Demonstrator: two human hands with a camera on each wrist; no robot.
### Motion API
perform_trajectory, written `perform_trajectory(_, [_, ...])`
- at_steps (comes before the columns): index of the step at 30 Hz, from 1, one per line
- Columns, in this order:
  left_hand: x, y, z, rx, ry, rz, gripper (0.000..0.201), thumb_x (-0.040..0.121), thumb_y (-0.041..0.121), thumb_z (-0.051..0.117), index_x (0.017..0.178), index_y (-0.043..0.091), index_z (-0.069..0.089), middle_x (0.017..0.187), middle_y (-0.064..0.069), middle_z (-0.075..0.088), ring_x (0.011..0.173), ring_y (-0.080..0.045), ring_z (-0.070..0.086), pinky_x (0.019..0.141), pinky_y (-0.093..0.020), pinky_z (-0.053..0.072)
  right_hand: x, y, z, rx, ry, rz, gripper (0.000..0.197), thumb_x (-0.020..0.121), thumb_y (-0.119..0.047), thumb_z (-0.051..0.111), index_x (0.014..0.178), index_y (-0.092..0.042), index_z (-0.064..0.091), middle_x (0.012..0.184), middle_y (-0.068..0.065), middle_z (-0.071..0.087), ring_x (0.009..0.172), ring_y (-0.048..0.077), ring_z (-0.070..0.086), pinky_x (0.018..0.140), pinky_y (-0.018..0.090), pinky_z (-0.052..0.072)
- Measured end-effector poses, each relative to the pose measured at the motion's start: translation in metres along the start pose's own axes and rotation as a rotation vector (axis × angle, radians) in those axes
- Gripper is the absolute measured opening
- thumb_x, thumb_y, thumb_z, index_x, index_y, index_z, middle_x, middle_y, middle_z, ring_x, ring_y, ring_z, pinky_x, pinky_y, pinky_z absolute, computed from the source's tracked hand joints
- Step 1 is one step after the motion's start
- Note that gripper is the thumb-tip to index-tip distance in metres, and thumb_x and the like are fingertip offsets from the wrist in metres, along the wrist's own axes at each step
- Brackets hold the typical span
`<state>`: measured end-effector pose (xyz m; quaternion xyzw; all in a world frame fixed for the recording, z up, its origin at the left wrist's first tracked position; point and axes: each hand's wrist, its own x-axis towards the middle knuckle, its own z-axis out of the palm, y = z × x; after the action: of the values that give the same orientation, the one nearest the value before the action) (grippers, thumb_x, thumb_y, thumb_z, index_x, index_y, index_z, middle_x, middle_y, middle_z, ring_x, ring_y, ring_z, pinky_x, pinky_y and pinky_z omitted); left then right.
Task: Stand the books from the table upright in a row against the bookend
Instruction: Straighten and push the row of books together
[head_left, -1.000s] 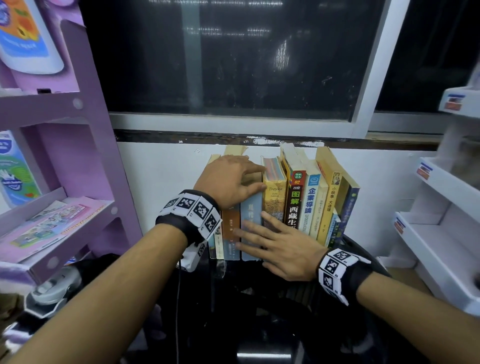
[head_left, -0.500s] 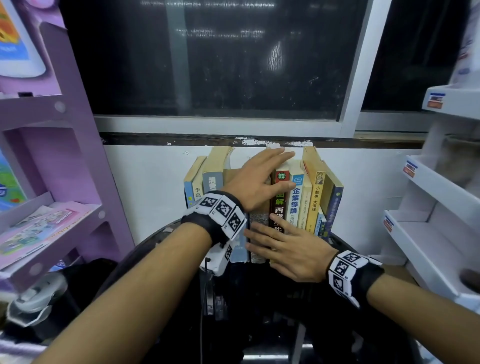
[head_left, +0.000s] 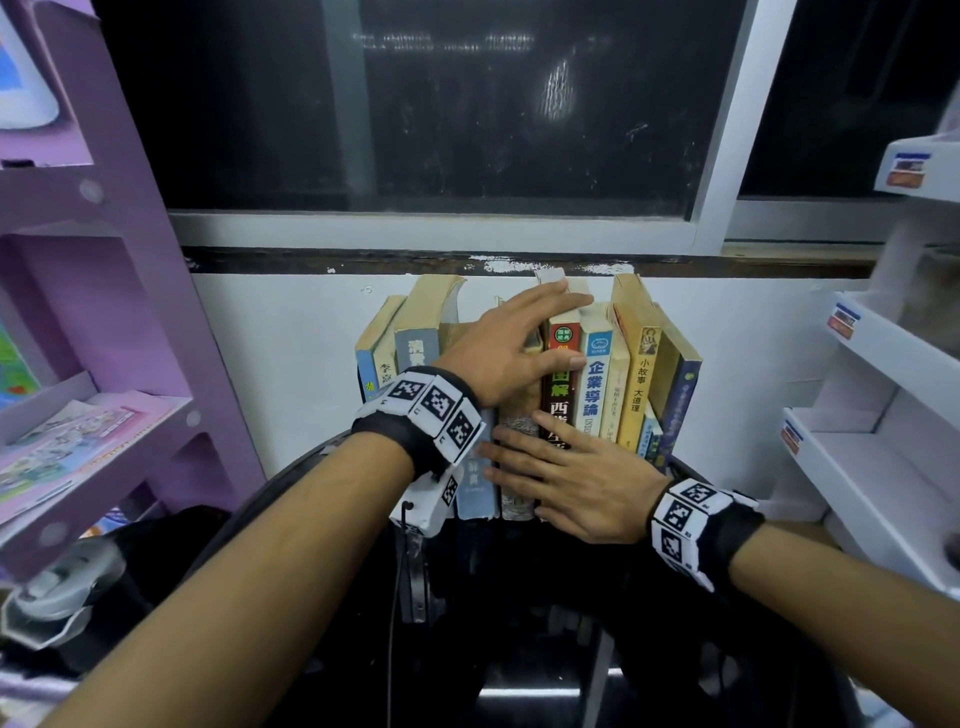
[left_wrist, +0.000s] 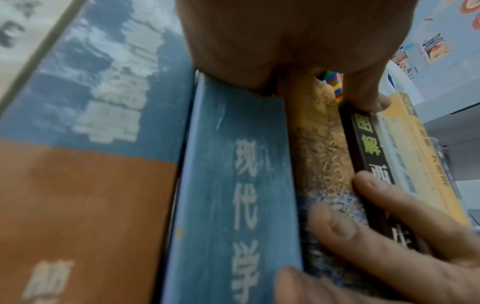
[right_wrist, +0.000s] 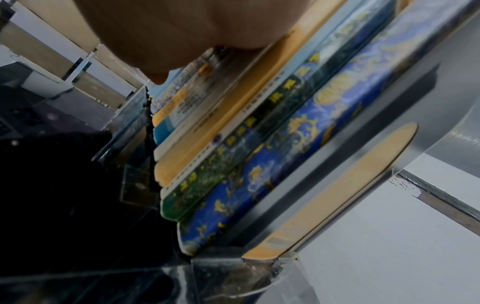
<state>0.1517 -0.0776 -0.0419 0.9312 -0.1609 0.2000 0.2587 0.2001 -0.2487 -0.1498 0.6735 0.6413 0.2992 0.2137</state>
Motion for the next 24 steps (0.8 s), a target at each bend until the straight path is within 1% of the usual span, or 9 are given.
perform_trajectory(5, [0.000,0.000,0.000,0.000,0.015,0.022,0.056,0.090,0.039,0.061,0.142,0.034,0.040,0.156,0.004,0.028,0.142,-0.013,0.026,0.106,-0.025,0.025,0.001,0.001,0.000,-0.024,-0.022,0.004,0.071,0.097,-0.046,0.040,0.155,-0.014,0.016,0.162,0.008,0.006,0.150,0.024,0.001,0.120,0.048,-0.006])
perform_trajectory(8, [0.000,-0.001,0.001,0.004,0.028,0.035,0.055,0.090,0.037,0.062,0.141,0.033,0.042,0.156,0.004,0.030,0.142,-0.013,0.027,0.106,-0.024,0.026,0.002,0.000,0.001,-0.037,-0.024,0.005,0.072,0.097,-0.047,0.040,0.155,-0.014,0.014,0.162,0.007,0.004,0.150,0.024,-0.002,0.120,0.048,-0.008])
perform_trajectory(13, [-0.001,-0.005,0.000,-0.026,0.029,0.061,0.053,0.090,0.036,0.063,0.139,0.031,0.044,0.155,0.002,0.032,0.142,-0.016,0.030,0.112,-0.034,0.033,0.003,0.001,0.002,-0.043,-0.038,0.010,0.072,0.098,-0.047,0.036,0.156,-0.014,0.009,0.163,0.006,0.000,0.150,0.022,-0.006,0.120,0.047,-0.009])
perform_trajectory(16, [-0.001,-0.006,0.001,-0.027,0.031,0.051,0.054,0.089,0.037,0.063,0.140,0.031,0.044,0.155,0.003,0.032,0.142,-0.015,0.029,0.113,-0.037,0.033,0.004,0.001,0.001,-0.032,-0.053,0.010,0.072,0.099,-0.046,0.036,0.156,-0.014,0.008,0.163,0.006,0.000,0.150,0.022,-0.006,0.120,0.047,-0.009])
perform_trajectory(20, [-0.002,-0.003,-0.001,-0.017,0.021,0.028,0.055,0.089,0.039,0.063,0.140,0.033,0.043,0.155,0.005,0.031,0.142,-0.013,0.027,0.114,-0.036,0.030,0.003,-0.001,-0.003,-0.015,-0.056,0.013,0.072,0.098,-0.046,0.037,0.156,-0.014,0.009,0.163,0.006,0.000,0.150,0.023,-0.006,0.120,0.048,-0.007])
perform_trajectory(22, [-0.003,0.000,-0.002,-0.004,0.008,0.015,0.056,0.089,0.042,0.061,0.141,0.035,0.042,0.155,0.006,0.030,0.142,-0.012,0.027,0.114,-0.039,0.030,0.002,-0.003,-0.007,0.012,-0.050,0.011,0.072,0.098,-0.046,0.039,0.156,-0.015,0.010,0.163,0.006,0.000,0.150,0.024,-0.005,0.120,0.049,-0.005])
perform_trajectory(24, [-0.003,0.003,-0.003,0.029,-0.004,0.001,0.057,0.089,0.047,0.059,0.142,0.036,0.041,0.155,0.007,0.030,0.142,-0.012,0.026,0.115,-0.045,0.029,-0.004,-0.003,-0.011,0.031,-0.038,0.010,0.070,0.098,-0.045,0.039,0.156,-0.016,0.012,0.163,0.006,0.003,0.150,0.024,-0.003,0.120,0.050,-0.001])
